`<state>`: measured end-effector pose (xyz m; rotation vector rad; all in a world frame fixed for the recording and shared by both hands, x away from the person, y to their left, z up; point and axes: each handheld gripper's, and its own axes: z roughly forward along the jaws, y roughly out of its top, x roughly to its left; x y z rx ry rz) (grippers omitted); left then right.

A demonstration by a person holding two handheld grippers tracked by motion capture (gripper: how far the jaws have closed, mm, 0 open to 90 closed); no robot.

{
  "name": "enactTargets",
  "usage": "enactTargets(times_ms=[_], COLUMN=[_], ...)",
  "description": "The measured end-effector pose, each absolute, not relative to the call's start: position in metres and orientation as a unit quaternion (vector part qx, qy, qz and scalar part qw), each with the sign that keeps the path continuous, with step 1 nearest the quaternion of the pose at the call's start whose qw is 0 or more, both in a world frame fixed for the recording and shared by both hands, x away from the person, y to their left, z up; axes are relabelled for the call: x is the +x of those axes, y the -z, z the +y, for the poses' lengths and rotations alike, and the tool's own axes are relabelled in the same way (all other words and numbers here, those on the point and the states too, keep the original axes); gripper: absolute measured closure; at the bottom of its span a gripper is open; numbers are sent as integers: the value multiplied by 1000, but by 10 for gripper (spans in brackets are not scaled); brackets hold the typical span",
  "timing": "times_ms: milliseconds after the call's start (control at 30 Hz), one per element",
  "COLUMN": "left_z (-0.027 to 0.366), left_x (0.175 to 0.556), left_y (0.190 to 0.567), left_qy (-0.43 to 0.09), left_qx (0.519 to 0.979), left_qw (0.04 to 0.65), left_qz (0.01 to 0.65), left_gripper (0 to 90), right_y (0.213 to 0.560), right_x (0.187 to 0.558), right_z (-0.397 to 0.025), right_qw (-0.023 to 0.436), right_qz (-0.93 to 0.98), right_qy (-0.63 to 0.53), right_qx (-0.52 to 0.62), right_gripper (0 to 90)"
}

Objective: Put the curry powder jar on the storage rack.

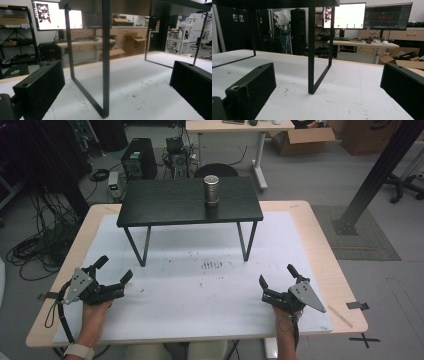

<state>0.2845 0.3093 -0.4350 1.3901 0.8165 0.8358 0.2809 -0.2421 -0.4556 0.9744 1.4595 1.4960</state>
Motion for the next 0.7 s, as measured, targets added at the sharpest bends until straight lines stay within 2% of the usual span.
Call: enactTargets(times_ms=[700], left_z=[313], left_x=[282], left_y=[453], left_qy=[-360], left_qx=[607], left_qw=[604], left_qz=[370], left_gripper=[3], right_y=[456], right_x=[281], right_z=[-242], right_qw=[406], right_qz=[579], right_qy=[-592], right_qx=[386], right_gripper=[0])
